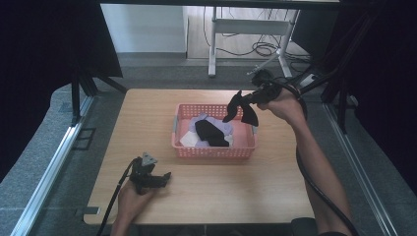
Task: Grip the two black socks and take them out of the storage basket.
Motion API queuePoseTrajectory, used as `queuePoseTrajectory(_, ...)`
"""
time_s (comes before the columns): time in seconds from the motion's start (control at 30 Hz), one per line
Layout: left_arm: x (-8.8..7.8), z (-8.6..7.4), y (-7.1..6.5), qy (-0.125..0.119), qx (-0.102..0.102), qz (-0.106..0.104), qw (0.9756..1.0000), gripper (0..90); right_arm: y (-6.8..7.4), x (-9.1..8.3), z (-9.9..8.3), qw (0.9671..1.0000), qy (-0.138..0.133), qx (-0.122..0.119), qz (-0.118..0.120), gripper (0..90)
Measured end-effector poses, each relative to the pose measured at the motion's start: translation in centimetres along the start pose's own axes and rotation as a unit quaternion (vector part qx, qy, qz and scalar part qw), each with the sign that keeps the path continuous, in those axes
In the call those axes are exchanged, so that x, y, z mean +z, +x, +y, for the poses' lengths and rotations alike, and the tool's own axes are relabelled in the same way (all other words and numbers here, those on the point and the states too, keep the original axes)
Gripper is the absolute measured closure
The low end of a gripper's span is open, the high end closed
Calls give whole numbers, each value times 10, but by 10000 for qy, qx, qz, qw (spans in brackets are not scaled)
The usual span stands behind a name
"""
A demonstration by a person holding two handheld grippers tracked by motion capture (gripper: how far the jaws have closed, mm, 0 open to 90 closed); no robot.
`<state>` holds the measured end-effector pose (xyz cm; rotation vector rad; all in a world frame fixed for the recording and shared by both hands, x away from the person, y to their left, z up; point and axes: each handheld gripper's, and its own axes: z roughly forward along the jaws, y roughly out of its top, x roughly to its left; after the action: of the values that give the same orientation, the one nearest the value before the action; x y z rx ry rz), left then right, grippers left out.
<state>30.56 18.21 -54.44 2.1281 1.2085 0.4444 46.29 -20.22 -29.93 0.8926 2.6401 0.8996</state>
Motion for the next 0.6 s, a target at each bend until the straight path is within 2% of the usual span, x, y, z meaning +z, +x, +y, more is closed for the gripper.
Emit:
queuePoseTrajectory(0.33,0,0,0,-14,-11,-7,10000,106,-18,-30,-25,9993,-102,234,-256,856)
queuePoseTrajectory(0.6,0,0,0,-14,-13,-7,10000,106,-31,-48,-44,9981,-124,394,-459,855)
